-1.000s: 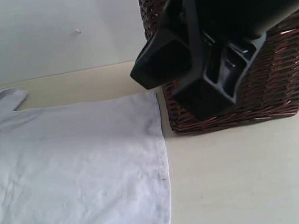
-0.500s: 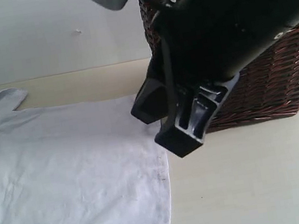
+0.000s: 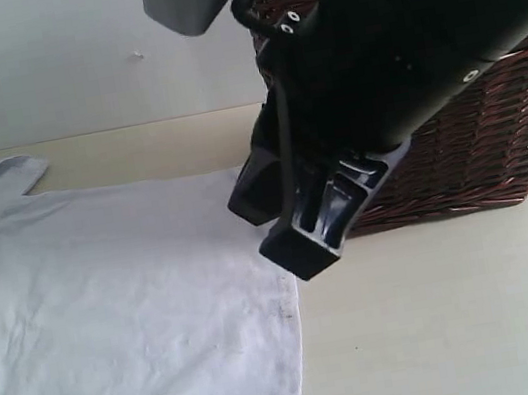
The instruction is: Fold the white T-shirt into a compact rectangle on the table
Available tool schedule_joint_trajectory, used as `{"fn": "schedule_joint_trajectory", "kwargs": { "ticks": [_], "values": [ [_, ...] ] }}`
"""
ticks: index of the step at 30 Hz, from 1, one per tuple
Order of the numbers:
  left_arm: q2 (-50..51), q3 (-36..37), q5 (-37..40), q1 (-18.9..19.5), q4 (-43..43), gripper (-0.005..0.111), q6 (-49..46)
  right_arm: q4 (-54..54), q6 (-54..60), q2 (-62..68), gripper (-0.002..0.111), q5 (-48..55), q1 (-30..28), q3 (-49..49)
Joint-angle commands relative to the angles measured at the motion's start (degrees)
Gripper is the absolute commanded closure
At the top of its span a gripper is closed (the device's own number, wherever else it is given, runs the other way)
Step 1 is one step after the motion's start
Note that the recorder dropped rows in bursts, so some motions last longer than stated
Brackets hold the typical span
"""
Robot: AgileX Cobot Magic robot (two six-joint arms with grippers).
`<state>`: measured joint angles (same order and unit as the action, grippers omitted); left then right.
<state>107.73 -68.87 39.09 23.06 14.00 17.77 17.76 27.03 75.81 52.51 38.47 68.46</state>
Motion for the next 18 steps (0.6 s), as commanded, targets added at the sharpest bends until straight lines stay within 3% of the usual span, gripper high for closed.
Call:
{"fn": "schedule_joint_trajectory", "kwargs": {
  "ticks": [1,9,13,18],
  "values": [
    [7.68,-7.69,-0.04,0.39,-4.34,0.035,-11.25,0.31,-0.34,0.09,0.095,-1.71,0.13,-0.34],
    [16.15,-15.82,1.37,0.39,-3.53,0.035,-29.77,0.67,-0.34,0.09,0.095,-1.3,0.13,-0.34],
    [19.83,-15.95,2.62,0.39,0.18,0.035,-50.25,1.77,-0.34,0.09,0.095,0.33,0.13,-0.34],
    [20.64,-15.95,7.1,0.39,4.09,0.035,-67.43,2.99,-0.34,0.09,0.095,0.73,0.13,-0.34]
  ]
}}
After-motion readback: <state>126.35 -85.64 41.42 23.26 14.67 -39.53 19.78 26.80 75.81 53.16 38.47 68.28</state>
